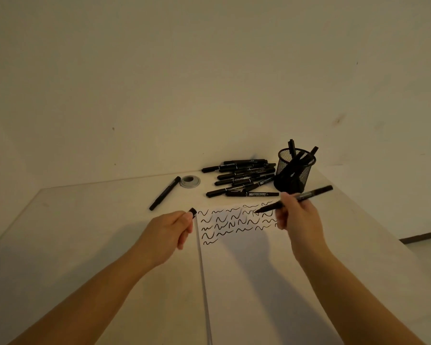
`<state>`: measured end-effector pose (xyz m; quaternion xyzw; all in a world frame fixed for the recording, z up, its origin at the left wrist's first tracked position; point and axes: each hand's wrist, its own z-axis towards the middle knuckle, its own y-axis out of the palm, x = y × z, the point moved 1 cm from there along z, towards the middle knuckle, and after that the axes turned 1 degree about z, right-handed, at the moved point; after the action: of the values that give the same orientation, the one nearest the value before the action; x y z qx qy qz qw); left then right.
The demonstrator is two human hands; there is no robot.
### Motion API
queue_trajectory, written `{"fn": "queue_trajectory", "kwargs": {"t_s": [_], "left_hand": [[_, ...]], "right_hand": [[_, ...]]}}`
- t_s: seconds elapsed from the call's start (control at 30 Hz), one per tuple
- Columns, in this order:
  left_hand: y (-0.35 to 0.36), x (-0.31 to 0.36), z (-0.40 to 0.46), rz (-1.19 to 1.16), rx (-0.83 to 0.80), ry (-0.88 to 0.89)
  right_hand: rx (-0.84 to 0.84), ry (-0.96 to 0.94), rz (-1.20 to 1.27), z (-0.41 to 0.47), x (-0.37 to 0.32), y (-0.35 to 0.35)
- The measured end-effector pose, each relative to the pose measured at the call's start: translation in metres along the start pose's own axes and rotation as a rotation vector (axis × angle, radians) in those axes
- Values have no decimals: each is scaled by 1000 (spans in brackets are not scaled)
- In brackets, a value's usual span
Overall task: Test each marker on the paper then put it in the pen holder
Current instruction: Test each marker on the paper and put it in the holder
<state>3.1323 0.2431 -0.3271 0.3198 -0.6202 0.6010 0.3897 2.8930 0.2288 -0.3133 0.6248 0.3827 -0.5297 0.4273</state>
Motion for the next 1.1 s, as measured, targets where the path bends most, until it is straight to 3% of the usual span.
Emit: {"fn": "queue_trajectory", "kwargs": {"t_s": [0.13, 0.23, 0.43, 0.7, 0.97, 1.1], "left_hand": [[18, -17, 5, 131, 59, 79], [29, -25, 9, 192, 41, 92], [30, -37, 12, 197, 28, 157], [30, -41, 15, 208, 27, 170], [30, -41, 15, 166, 28, 154], [30, -42, 14, 186, 43, 174]], "right_hand": [[-271, -56, -296, -3, 19, 25], [-359, -58, -340, -2, 35, 36], [-291, -173, -399, 1, 61, 32], [-375, -262, -494, -1, 64, 35], [-282, -247, -506, 1, 61, 31], [-142, -249, -414, 5, 57, 23]]}}
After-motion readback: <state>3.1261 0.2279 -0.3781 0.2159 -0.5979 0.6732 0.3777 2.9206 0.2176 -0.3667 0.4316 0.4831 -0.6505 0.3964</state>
